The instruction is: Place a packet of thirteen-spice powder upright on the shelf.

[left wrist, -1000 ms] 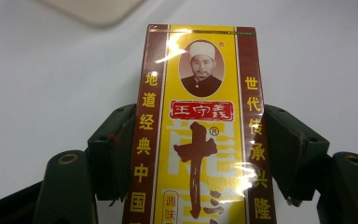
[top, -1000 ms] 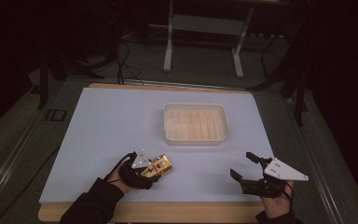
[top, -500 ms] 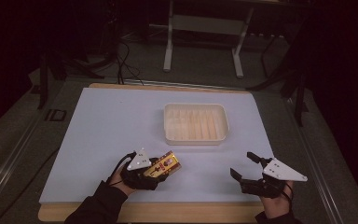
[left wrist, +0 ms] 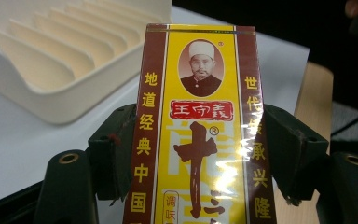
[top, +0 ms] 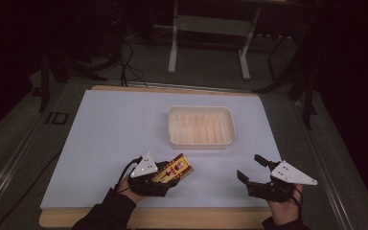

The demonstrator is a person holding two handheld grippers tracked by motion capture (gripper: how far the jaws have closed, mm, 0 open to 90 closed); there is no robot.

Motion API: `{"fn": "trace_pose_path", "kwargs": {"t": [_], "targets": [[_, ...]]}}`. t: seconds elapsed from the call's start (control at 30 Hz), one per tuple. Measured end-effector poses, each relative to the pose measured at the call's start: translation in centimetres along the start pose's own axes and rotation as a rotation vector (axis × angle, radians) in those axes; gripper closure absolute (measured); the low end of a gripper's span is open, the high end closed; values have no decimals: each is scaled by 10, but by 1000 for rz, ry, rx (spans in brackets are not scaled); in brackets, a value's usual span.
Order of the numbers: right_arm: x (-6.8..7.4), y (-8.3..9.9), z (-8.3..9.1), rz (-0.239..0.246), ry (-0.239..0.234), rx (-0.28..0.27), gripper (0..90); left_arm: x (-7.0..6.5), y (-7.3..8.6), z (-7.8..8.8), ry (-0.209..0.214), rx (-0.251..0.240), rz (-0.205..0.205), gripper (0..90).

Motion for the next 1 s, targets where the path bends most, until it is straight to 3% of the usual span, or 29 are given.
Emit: {"fn": "trace_pose_path", "kwargs": {"t": [0.17, 0.4, 0.57, 0.73, 0.87, 1.0], "targets": [[3, -3, -3, -20, 14, -14, 159, -6, -9, -2, -8, -70, -17, 335], [14, -15, -10, -36, -40, -8, 159, -10, -20, -9, -23, -134, 1, 335], [27, -34, -14, -3, -71, -18, 161, -13, -31, -13, -32, -190, 4, 335], [34, -50, -19, 33, -70, -29, 160, -16, -42, -16, -33, -237, -5, 335], [42, -62, -22, 28, -103, -74, 142, -22, -48, -24, -17, -267, -7, 335], [48, -67, -23, -9, -128, -62, 138, -26, -51, -31, -19, -292, -4, 335]]}}
Point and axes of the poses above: each handheld gripper's, and its own axes: z roughly backward along the jaws, y roughly out of its underside, x roughly to its left, the point moved 7 cm from there along -z, roughly forward along the jaws, and after that the axes turned 3 degrees about x, right-handed, at the moved point
